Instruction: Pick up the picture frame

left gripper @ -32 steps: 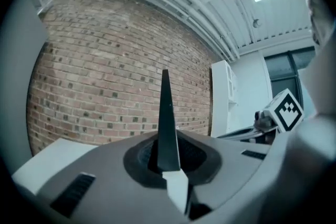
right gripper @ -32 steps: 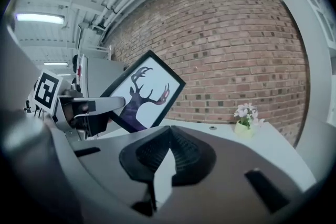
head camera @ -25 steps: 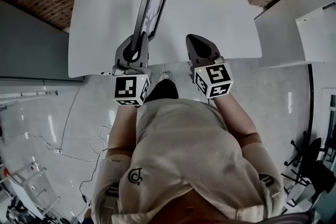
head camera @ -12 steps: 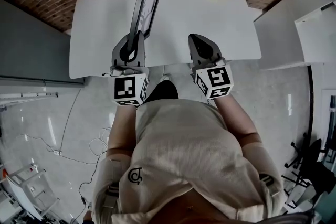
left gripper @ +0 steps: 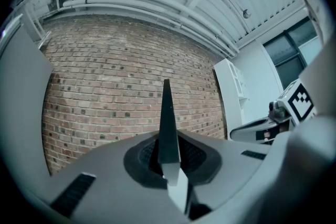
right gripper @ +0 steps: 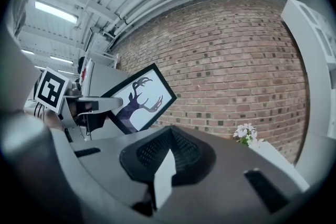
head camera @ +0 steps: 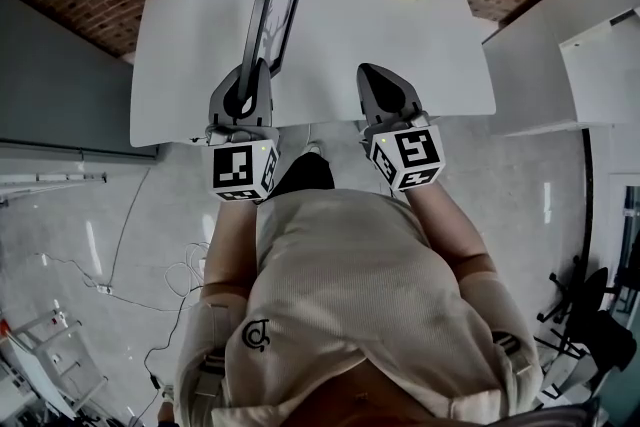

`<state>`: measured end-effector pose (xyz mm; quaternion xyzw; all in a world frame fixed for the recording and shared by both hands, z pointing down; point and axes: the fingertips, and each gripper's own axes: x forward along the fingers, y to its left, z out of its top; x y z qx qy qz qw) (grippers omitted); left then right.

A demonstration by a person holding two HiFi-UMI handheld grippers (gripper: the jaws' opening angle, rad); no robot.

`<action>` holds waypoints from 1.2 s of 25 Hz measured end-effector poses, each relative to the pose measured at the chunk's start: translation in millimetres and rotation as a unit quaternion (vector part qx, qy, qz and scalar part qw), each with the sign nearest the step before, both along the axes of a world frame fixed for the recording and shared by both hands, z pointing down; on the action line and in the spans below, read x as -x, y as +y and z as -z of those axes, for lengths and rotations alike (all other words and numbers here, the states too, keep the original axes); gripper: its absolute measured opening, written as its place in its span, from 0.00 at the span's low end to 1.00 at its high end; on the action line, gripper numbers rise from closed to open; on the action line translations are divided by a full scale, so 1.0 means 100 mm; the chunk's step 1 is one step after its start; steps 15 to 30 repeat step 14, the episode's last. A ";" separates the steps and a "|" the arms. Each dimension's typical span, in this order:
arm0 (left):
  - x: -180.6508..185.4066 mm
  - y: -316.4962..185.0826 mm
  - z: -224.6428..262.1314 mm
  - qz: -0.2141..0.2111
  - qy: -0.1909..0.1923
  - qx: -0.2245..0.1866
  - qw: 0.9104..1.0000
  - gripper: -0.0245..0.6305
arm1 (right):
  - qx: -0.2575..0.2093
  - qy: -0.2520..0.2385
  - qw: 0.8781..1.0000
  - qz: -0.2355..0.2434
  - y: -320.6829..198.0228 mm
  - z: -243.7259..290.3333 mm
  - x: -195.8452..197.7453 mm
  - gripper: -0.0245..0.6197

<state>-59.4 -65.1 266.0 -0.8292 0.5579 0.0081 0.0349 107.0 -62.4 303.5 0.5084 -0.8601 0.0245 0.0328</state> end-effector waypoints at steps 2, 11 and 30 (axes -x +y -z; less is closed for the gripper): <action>0.00 0.01 -0.02 -0.001 0.001 0.001 1.000 0.08 | 0.000 0.003 1.000 -0.001 0.01 -0.02 0.02 0.05; -0.03 0.04 -0.03 -0.006 0.020 0.005 1.000 0.08 | -0.002 0.004 1.000 0.008 0.07 -0.05 0.08 0.05; -0.04 0.05 -0.03 -0.006 0.020 0.005 1.000 0.08 | 0.000 0.001 1.000 0.007 0.08 -0.06 0.05 0.05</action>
